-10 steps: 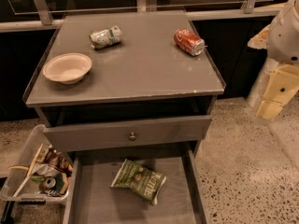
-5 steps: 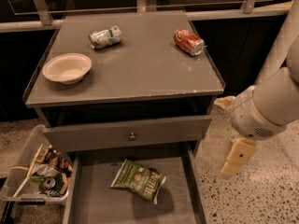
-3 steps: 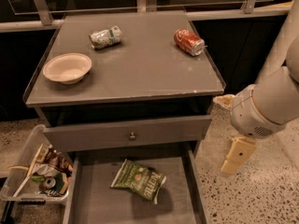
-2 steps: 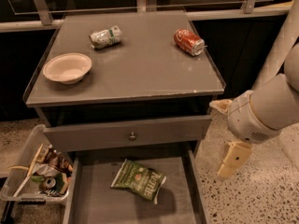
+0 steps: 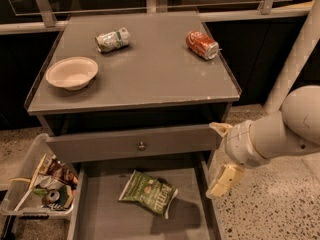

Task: Pick green jalapeno chip bag from middle drawer and place on counter

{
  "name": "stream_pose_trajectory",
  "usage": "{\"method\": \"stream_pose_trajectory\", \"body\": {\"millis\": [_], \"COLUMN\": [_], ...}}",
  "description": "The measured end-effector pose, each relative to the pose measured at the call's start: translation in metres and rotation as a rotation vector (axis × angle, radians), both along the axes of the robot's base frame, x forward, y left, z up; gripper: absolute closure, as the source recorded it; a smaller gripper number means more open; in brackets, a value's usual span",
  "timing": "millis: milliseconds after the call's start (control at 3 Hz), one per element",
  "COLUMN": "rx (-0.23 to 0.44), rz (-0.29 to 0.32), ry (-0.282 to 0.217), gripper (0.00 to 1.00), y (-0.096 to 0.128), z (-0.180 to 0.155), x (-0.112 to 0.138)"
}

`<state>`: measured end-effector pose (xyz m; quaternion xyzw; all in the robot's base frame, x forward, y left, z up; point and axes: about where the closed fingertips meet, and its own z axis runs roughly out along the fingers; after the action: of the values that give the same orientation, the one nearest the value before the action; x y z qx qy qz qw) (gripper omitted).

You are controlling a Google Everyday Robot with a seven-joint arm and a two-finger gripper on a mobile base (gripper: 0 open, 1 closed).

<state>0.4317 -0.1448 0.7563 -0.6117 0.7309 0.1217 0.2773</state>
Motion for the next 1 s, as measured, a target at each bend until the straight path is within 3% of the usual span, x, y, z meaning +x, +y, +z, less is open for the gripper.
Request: {"method": "stream_pose_trajectory", "body": {"millis": [667, 1000], "rx": [0.134, 0.134], "rz": [-0.022, -0.022], "ry": [0.001, 0.001], "gripper": [0.00, 0.00], "y": [0.017, 0.017], "z": [-0.073, -0.073], "x": [0.009, 0.009]}}
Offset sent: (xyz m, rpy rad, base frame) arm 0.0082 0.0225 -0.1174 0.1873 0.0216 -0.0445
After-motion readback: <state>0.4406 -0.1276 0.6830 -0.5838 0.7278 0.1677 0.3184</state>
